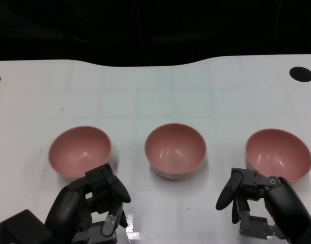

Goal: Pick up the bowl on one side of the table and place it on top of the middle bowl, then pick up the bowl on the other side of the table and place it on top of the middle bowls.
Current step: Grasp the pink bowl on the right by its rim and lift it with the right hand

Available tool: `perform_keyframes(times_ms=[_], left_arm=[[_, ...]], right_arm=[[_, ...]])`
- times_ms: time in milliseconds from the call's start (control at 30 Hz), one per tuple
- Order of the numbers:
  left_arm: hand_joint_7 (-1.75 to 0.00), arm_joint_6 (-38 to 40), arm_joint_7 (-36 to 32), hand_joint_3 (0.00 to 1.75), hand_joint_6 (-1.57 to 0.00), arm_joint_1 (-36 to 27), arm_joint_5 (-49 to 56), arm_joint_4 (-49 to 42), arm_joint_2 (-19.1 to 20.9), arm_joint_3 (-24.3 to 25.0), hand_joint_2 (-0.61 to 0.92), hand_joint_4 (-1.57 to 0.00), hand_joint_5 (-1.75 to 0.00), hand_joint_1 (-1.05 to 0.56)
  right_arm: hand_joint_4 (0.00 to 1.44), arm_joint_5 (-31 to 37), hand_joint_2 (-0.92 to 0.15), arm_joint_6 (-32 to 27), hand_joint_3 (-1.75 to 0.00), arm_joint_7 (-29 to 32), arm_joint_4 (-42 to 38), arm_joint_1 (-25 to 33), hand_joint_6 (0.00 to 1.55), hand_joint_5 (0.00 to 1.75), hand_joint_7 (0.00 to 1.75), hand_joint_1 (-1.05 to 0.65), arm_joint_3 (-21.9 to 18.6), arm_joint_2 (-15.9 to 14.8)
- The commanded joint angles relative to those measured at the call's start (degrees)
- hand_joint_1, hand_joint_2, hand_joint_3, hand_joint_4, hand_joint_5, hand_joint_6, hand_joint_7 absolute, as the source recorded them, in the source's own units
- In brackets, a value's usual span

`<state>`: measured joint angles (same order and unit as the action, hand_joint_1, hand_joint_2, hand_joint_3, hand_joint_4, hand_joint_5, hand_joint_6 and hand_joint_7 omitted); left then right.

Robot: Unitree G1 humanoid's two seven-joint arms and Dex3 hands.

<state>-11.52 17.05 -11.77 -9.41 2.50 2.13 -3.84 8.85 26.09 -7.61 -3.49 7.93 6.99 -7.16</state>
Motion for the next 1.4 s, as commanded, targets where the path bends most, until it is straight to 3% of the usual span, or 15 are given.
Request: perform_keyframes(times_ms=[33,367,567,700,867,1000,1200,1400], left_arm=[[-1.52,-0.03,-0.02,1.24,-0.69,0.09,0.09,0.28,0.72,0.45,0.51,-0.77,-1.75,-0.10],[-1.52,0.10,-0.02,1.25,-0.69,0.20,0.15,0.23,0.74,0.41,0.51,-0.77,-1.75,-0.10],[-1.52,-0.28,-0.10,1.25,-0.69,0.14,0.43,0.23,0.74,0.39,0.50,-0.77,-1.75,-0.10],[-1.52,-0.32,0.21,1.25,-0.69,0.27,0.02,0.01,0.75,0.52,0.50,-0.77,-1.75,-0.10],[-1.52,-0.21,0.22,1.25,-0.69,0.34,-0.06,0.01,0.77,0.55,0.50,-0.77,-1.75,-0.10],[-1.52,-0.16,0.12,1.25,-0.69,0.70,0.14,-0.20,0.83,0.56,0.49,-0.77,-1.75,-0.11],[-1.52,-0.44,0.36,1.26,-0.69,1.01,-0.04,-0.83,0.86,0.66,0.50,-0.77,-1.75,-0.11],[-1.52,-0.40,-0.10,1.25,-0.69,0.99,0.39,-0.74,0.81,0.62,0.49,-0.77,-1.75,-0.11]], right_arm=[[0.71,-0.24,-0.42,0.97,-1.13,1.27,0.09,-0.52,0.73,1.41,1.10,-0.14,-0.91,-0.12],[0.57,-0.12,-0.66,1.51,-0.64,2.10,-0.18,-1.14,0.61,1.26,0.84,-0.24,-1.80,-1.19],[0.42,3.49,-0.85,1.18,-0.20,4.33,1.12,-1.07,0.42,1.02,0.68,-0.35,-2.79,-1.85],[0.33,8.30,-0.88,1.88,-0.09,7.15,1.66,-1.41,0.36,0.93,0.56,-0.41,-3.45,-3.06],[0.30,14.22,-0.90,2.81,-0.02,11.10,1.50,-2.18,0.37,0.84,0.45,-0.49,-3.85,-4.87],[0.23,18.49,-0.91,-0.27,-0.01,11.98,3.76,-2.27,0.34,0.83,0.38,-0.56,-3.93,-6.53],[0.14,33.11,-0.88,-11.10,0.00,13.29,12.67,-1.42,0.28,0.73,0.25,-0.60,-3.90,-8.78],[0.06,41.78,-0.83,-21.29,0.00,9.77,19.64,-0.79,0.25,0.68,0.18,-0.61,-3.03,-9.82]])
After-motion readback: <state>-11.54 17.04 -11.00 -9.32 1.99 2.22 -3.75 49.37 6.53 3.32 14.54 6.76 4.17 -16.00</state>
